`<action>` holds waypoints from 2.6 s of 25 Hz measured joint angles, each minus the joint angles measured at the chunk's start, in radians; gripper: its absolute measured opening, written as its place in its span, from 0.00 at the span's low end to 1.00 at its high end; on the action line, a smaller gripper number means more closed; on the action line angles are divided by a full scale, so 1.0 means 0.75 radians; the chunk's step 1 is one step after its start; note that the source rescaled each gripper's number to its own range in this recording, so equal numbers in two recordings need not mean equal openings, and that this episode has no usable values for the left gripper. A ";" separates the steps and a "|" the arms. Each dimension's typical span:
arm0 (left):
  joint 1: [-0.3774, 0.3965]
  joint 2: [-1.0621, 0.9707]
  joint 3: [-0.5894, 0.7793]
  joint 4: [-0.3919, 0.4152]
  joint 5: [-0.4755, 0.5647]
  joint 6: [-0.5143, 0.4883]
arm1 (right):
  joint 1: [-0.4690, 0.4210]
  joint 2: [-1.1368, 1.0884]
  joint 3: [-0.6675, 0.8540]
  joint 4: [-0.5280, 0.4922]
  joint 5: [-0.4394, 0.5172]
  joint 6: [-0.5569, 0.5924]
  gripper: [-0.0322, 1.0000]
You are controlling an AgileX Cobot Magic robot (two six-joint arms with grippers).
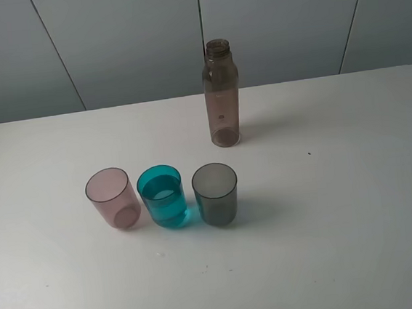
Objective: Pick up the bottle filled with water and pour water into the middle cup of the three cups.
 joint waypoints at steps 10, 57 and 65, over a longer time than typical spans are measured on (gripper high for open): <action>0.000 0.000 0.000 0.000 0.000 0.000 | -0.139 0.000 0.000 0.000 0.000 0.000 1.00; 0.000 0.000 0.000 0.000 0.000 0.000 | -0.139 0.000 0.000 0.184 0.000 -0.255 1.00; 0.000 0.000 0.000 0.000 0.000 0.000 | -0.139 0.000 0.000 0.184 0.000 -0.263 1.00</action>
